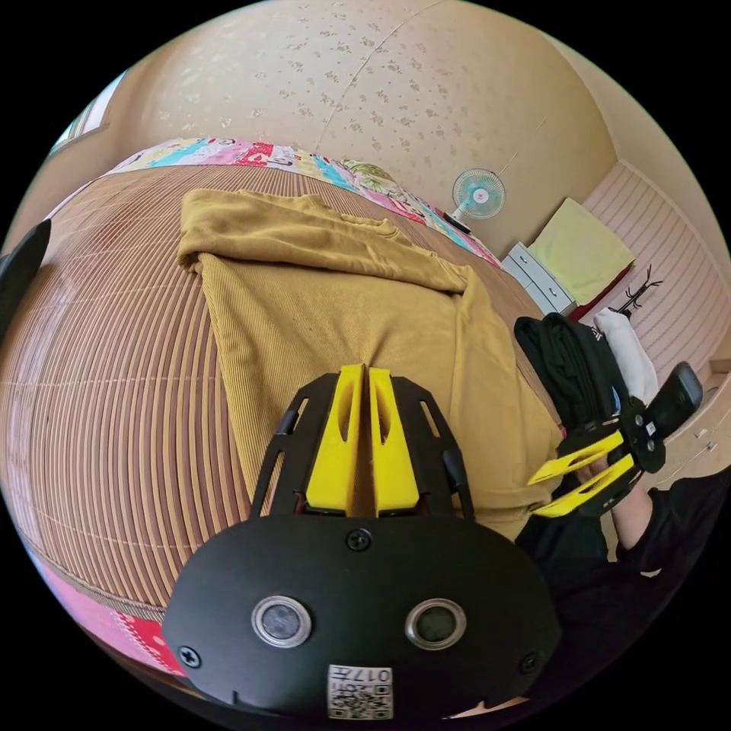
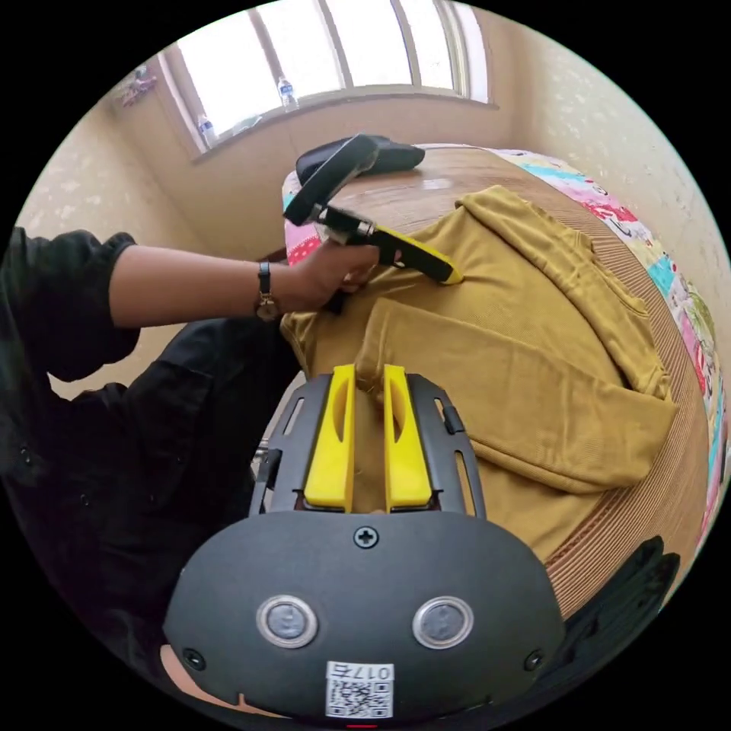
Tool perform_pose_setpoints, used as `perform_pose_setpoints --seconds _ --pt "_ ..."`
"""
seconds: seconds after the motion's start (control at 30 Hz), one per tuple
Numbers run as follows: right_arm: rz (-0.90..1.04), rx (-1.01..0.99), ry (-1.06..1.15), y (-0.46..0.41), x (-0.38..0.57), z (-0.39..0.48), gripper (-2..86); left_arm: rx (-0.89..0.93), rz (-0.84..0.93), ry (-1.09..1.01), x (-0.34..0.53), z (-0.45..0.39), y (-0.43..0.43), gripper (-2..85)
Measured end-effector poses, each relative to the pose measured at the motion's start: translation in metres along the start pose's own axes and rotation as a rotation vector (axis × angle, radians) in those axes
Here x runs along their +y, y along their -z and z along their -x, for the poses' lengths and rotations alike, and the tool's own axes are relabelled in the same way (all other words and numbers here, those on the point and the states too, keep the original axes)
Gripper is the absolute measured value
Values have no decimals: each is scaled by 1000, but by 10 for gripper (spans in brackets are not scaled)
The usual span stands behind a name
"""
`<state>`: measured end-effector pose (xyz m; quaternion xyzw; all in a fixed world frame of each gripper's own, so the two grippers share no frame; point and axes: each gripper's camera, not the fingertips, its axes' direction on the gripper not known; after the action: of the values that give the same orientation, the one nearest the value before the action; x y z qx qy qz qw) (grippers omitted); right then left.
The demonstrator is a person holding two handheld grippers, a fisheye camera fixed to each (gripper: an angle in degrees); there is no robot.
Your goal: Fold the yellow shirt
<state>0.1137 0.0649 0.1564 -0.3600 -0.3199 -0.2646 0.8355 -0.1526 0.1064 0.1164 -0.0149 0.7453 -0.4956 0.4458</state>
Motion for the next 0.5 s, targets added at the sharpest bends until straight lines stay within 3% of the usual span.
perform_pose_setpoints --seconds 0.17,0.3,0.37,0.5 --pt "-413 -66 -320 135 23 -91 43 20 -6 6 -5 5 5 -6" --pt "-759 -68 -413 247 49 -131 30 16 -7 4 -8 4 8 -7" --pt "-966 166 -478 310 73 -123 28 20 -10 5 -10 4 10 -6" --pt "-1184 442 -693 343 107 -115 28 32 -12 9 -14 6 12 -6"
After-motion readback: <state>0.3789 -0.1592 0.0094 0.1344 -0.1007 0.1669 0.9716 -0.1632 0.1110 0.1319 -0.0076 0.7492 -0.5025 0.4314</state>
